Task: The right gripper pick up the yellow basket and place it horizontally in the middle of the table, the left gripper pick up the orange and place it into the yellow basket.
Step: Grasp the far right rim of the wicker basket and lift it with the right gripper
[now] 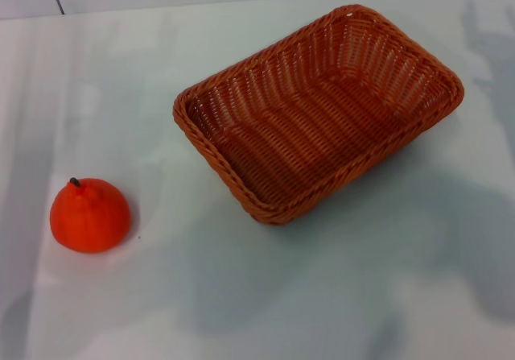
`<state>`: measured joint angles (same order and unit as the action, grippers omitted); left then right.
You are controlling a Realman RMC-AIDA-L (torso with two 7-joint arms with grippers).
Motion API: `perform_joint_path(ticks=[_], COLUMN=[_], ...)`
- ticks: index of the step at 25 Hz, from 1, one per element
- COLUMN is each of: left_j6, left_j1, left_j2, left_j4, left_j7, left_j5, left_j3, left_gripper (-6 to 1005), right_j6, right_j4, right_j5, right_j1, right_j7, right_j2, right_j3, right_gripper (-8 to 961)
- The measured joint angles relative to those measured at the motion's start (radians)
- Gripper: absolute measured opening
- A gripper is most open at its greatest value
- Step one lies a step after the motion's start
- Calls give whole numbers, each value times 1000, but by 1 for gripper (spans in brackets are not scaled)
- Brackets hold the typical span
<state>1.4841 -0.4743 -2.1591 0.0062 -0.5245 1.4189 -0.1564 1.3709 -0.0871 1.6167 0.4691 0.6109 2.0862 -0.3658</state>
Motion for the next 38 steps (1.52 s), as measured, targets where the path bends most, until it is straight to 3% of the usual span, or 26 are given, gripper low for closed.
perform_joint_path(ticks=[9, 13, 17, 22, 25, 30, 35, 38], left_j6=[6, 9, 9, 8, 4, 2, 3, 2], left_j1=[8, 11, 12, 16, 16, 16, 16, 16], left_j2=[-3, -3, -4, -4, -4, -5, -7, -7], left_j4=[0, 0, 0, -1, -3, -8, -14, -21], left_j7=[0, 0, 0, -1, -1, -2, -3, -5], left_j5=[0, -3, -4, -6, -7, -1, -1, 0], left_j3=[-3, -5, -5, -6, -6, -4, -1, 1], left_gripper=[703, 702, 702, 702, 703, 702, 703, 703], right_j6=[-24, -32, -33, -9, 64, 173, 221, 246], right_j4=[14, -5, -131, -430, -625, -877, -951, -954], right_j5=[-7, -57, -130, -326, -466, -707, -900, -1039], right_j1=[4, 12, 38, 81, 107, 185, 265, 332], right_j7=[1, 81, 362, 925, 1194, 1483, 1607, 1672], right_j2=[0, -14, -55, -136, -164, -166, -165, -167], right_j3=[7, 60, 210, 527, 671, 771, 842, 872], right_gripper=[655, 655, 656, 656, 655, 672, 756, 870])
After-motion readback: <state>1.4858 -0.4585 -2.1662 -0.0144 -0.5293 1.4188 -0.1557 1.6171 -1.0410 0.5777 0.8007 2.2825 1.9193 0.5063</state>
